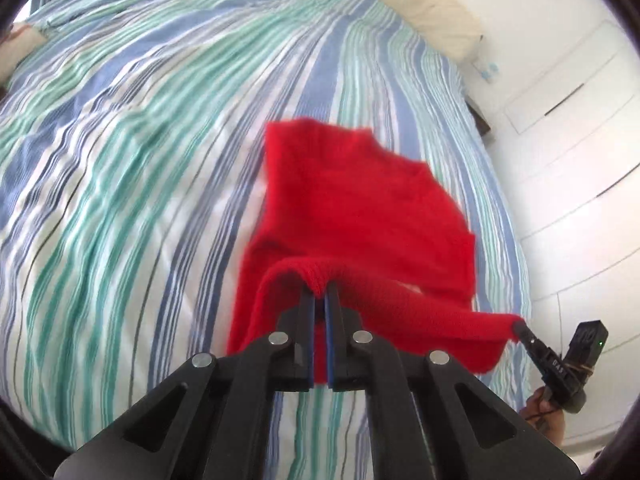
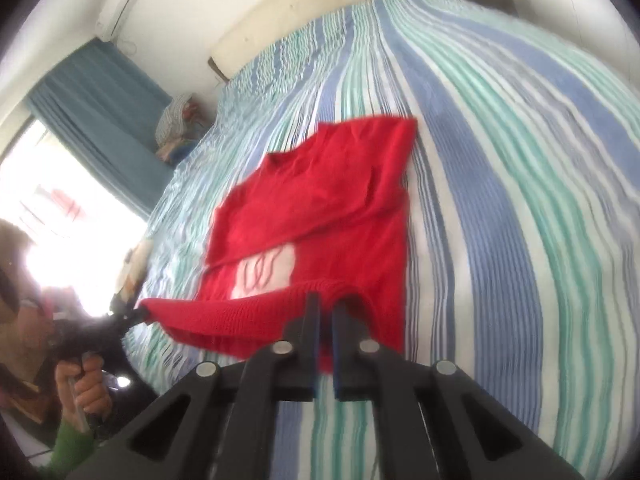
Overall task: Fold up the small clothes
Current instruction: 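Grasp the hem with both grippers and lift it, then fold the hem up onto the collar and open both grippers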
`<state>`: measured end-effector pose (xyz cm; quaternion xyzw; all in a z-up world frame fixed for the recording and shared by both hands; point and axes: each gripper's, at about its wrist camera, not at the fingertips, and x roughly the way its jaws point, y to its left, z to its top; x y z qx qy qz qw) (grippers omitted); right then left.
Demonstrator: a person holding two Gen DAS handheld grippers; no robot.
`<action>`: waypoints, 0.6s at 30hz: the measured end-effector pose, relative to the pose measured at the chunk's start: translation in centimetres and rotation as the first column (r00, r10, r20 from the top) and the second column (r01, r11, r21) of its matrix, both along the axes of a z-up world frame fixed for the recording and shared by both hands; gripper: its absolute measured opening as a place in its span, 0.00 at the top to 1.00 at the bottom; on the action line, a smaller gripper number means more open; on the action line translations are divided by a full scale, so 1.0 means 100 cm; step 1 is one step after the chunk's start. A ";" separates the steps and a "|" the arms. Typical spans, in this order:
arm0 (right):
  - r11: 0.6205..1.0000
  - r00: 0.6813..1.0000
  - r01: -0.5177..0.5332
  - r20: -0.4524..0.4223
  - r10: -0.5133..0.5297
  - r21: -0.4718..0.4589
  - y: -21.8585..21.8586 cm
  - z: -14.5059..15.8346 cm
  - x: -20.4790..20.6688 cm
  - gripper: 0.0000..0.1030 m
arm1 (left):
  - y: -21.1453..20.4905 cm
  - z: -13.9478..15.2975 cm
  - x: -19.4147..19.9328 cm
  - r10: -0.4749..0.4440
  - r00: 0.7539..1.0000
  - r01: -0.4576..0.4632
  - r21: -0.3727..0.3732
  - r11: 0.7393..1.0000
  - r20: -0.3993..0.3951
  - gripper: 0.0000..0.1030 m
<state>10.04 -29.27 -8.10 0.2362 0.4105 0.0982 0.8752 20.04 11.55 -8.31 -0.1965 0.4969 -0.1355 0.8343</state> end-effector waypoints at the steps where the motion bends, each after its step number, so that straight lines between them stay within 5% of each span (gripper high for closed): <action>1: 1.000 1.000 -0.001 0.021 0.001 -0.030 0.000 0.003 0.021 0.96 | -0.008 0.003 0.022 -0.002 1.000 0.001 0.027 1.000 0.016 0.99; 11: 0.990 0.999 0.048 0.003 -0.048 -0.131 -0.024 -0.016 0.219 0.96 | -0.051 -0.042 0.181 0.036 0.999 -0.029 0.181 0.983 -0.036 0.96; 13: 0.995 0.999 0.040 -0.028 -0.042 -0.094 -0.030 -0.035 0.243 0.96 | -0.048 -0.054 0.198 0.087 0.994 -0.072 0.196 0.978 -0.065 0.88; 15: 0.995 0.998 0.044 -0.042 -0.048 -0.088 -0.031 -0.049 0.256 0.89 | -0.039 -0.057 0.204 0.132 0.988 -0.115 0.187 0.976 -0.080 0.59; 18: 0.994 0.999 0.035 -0.023 -0.038 -0.106 -0.032 -0.048 0.260 0.85 | -0.023 -0.040 0.189 0.159 0.987 -0.155 0.151 0.976 -0.012 0.40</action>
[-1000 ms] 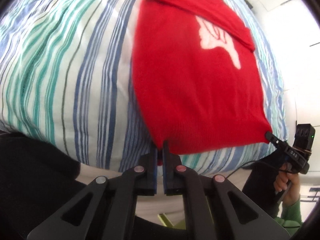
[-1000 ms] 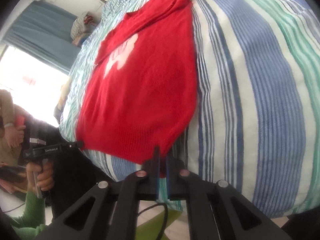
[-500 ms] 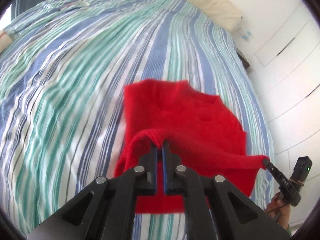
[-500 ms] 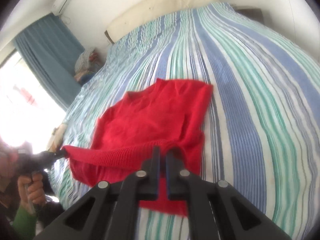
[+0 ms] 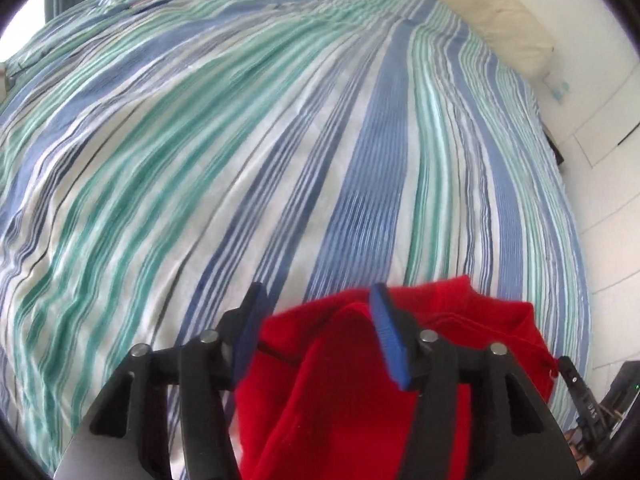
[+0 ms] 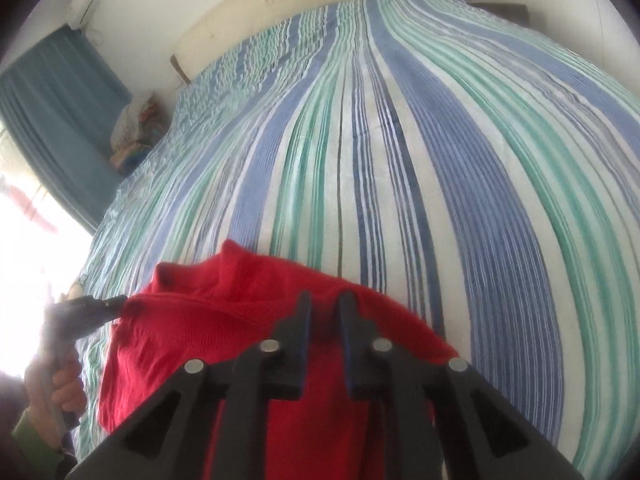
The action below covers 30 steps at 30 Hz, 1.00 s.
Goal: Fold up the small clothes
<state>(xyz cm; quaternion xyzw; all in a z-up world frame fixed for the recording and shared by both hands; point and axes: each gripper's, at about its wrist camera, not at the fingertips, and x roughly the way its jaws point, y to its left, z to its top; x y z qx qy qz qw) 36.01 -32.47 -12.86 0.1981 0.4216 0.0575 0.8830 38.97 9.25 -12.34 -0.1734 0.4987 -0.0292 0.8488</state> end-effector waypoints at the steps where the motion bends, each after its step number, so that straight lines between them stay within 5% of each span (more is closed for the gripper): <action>1: 1.000 1.000 -0.007 0.022 0.007 -0.009 0.001 0.007 -0.005 0.83 | 0.002 0.007 -0.009 -0.010 0.999 0.010 0.008 1.000 0.031 0.40; 4: 0.996 0.995 -0.071 0.067 0.075 -0.054 0.007 0.030 -0.024 0.80 | -0.009 0.020 -0.042 -0.127 0.987 0.123 0.050 0.991 0.096 0.31; 6: 0.986 0.988 -0.128 0.072 0.136 -0.111 0.018 0.042 -0.043 0.57 | -0.023 0.016 -0.069 -0.232 0.967 0.223 0.092 0.970 0.106 0.21; 9: 0.958 0.960 -0.269 0.052 0.275 -0.103 0.041 0.039 -0.074 0.40 | -0.043 -0.015 -0.093 -0.320 0.946 0.302 0.224 0.926 0.048 0.16; 11: 0.930 0.934 -0.356 -0.011 0.357 -0.089 0.053 0.016 -0.092 0.38 | -0.044 -0.039 -0.098 -0.301 0.953 0.296 0.312 0.903 -0.031 0.19; 14: 0.893 0.903 -0.416 -0.189 0.385 -0.169 0.053 -0.033 -0.107 0.51 | -0.031 -0.028 -0.110 -0.249 0.968 0.239 0.287 0.928 -0.001 0.20; 17: 0.914 0.929 -0.367 -0.124 0.349 -0.174 0.048 -0.005 -0.124 0.53 | -0.027 -0.001 -0.134 -0.245 0.968 0.223 0.255 0.941 0.056 0.18; 21: 0.893 0.912 -0.407 -0.024 0.411 -0.190 0.073 0.030 -0.152 0.52 | -0.038 0.009 -0.173 -0.284 0.957 0.252 0.307 0.918 0.064 0.12; 24: 0.881 0.886 -0.452 -0.181 0.426 -0.138 0.091 -0.015 -0.154 0.49 | -0.049 0.001 -0.207 -0.297 0.955 0.271 0.369 0.889 0.012 0.12; 25: 0.879 0.878 -0.446 -0.275 0.393 -0.168 0.094 -0.036 -0.157 0.50 | -0.050 0.000 -0.219 -0.298 0.955 0.273 0.378 0.885 0.008 0.12; 26: 0.882 0.895 -0.418 -0.265 0.359 -0.219 0.095 -0.038 -0.165 0.53 | -0.051 -0.001 -0.230 -0.302 0.953 0.277 0.375 0.885 0.010 0.12; 28: 0.878 0.919 -0.378 -0.234 0.317 -0.293 0.103 -0.022 -0.188 0.47 | -0.052 -0.004 -0.252 -0.304 0.953 0.279 0.360 0.890 0.012 0.12; 30: 0.863 0.942 -0.324 -0.215 0.257 -0.387 0.113 -0.005 -0.210 0.28 | -0.055 -0.012 -0.267 -0.292 0.956 0.273 0.343 0.899 0.005 0.11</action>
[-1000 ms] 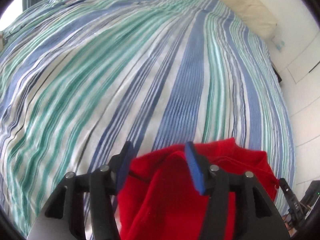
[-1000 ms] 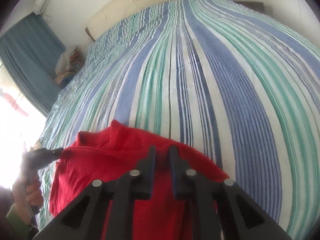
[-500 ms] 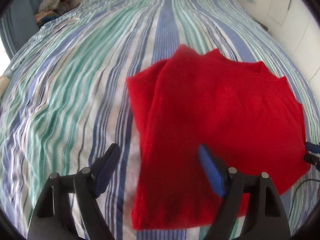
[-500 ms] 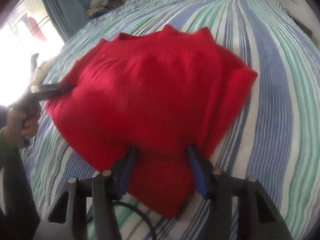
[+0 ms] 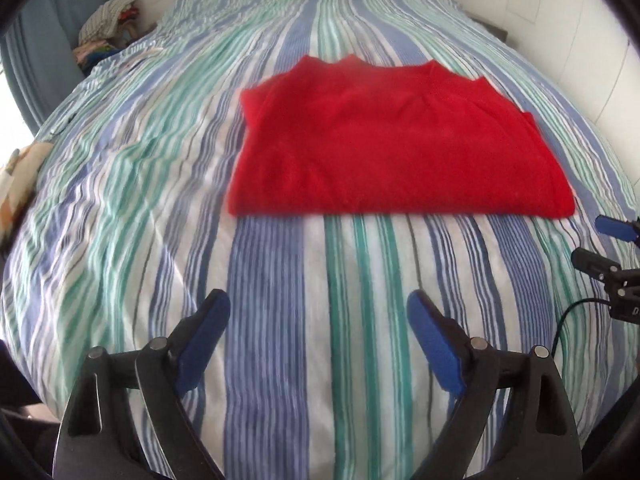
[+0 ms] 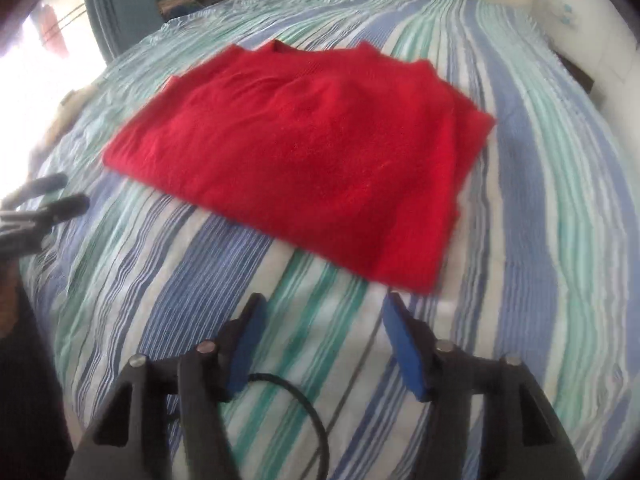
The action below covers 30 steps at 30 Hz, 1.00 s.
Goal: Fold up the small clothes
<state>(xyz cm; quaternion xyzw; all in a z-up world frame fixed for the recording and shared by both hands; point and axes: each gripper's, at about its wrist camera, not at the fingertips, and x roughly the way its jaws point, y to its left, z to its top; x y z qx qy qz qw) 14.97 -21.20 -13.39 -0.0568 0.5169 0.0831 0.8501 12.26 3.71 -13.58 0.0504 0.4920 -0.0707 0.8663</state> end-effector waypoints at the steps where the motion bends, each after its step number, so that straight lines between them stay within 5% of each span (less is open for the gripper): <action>1: 0.999 0.999 0.022 0.034 -0.021 -0.031 0.004 0.009 -0.009 0.23 | -0.002 -0.006 -0.003 0.009 1.000 -0.009 -0.004 1.000 -0.012 0.11; 14: 0.975 0.978 0.175 0.135 -0.157 -0.139 0.006 0.041 -0.060 0.20 | -0.017 -0.021 -0.028 0.023 0.999 -0.025 0.054 0.998 0.033 0.09; 30: 0.952 0.966 0.244 0.133 -0.222 -0.186 -0.005 0.018 -0.067 0.20 | -0.009 -0.053 -0.023 0.065 0.998 -0.064 0.049 0.997 -0.023 0.00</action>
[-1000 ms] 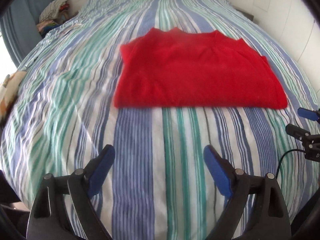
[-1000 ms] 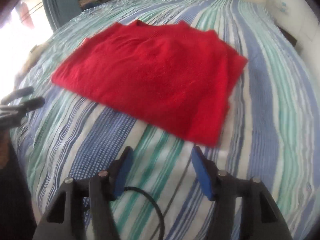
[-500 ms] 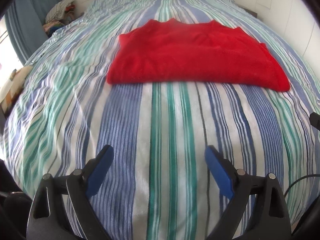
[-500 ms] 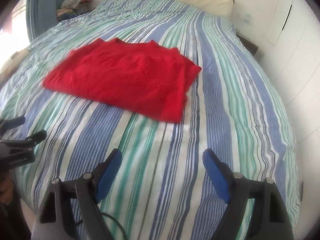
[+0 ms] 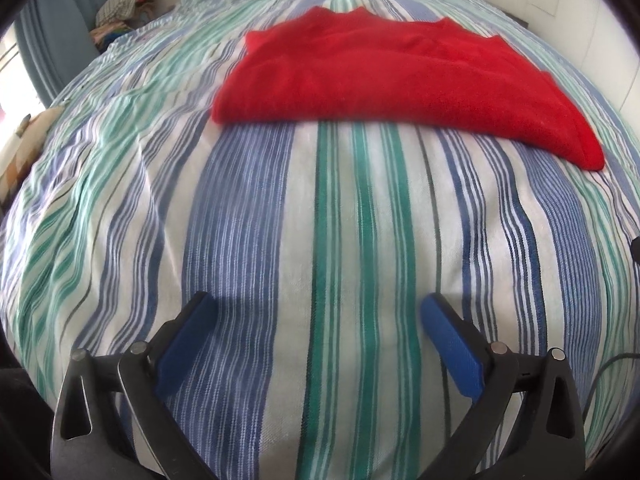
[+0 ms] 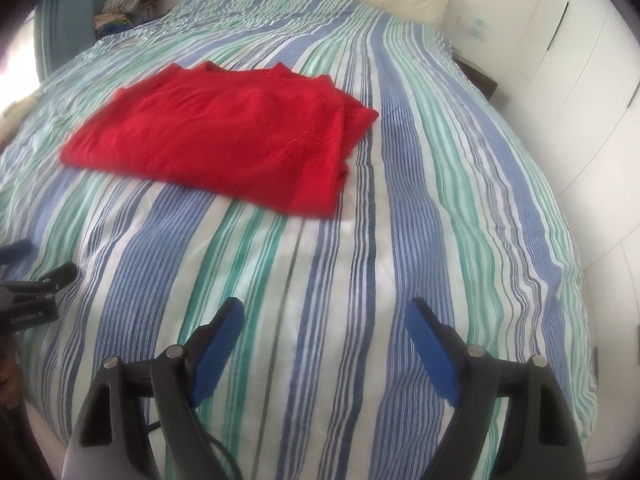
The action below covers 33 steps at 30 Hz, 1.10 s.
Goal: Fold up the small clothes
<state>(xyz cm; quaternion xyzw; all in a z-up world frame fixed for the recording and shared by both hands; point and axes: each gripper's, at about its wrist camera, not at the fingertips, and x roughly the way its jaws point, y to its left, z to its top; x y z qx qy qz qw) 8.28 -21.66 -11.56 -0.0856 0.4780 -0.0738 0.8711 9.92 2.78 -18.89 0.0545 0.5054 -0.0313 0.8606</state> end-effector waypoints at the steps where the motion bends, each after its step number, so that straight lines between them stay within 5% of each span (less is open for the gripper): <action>1: 1.000 1.000 0.007 0.007 -0.007 -0.001 -0.001 -0.006 0.000 0.20 | 0.000 0.000 0.000 0.004 1.000 -0.004 -0.005 1.000 -0.006 0.00; 6: 0.999 0.999 0.039 -0.031 -0.038 0.033 -0.006 -0.055 -0.003 0.09 | 0.002 -0.001 0.000 0.004 1.000 -0.004 -0.022 1.000 -0.012 0.00; 11: 0.996 0.997 0.083 -0.011 -0.083 0.045 -0.013 -0.058 -0.007 0.01 | 0.000 -0.001 -0.003 0.004 1.000 -0.004 -0.005 1.000 0.007 0.00; 33: 0.996 0.997 0.078 -0.008 -0.078 0.039 -0.014 -0.062 -0.006 0.01 | -0.006 -0.001 -0.005 -0.028 1.000 0.027 0.022 0.999 0.014 0.00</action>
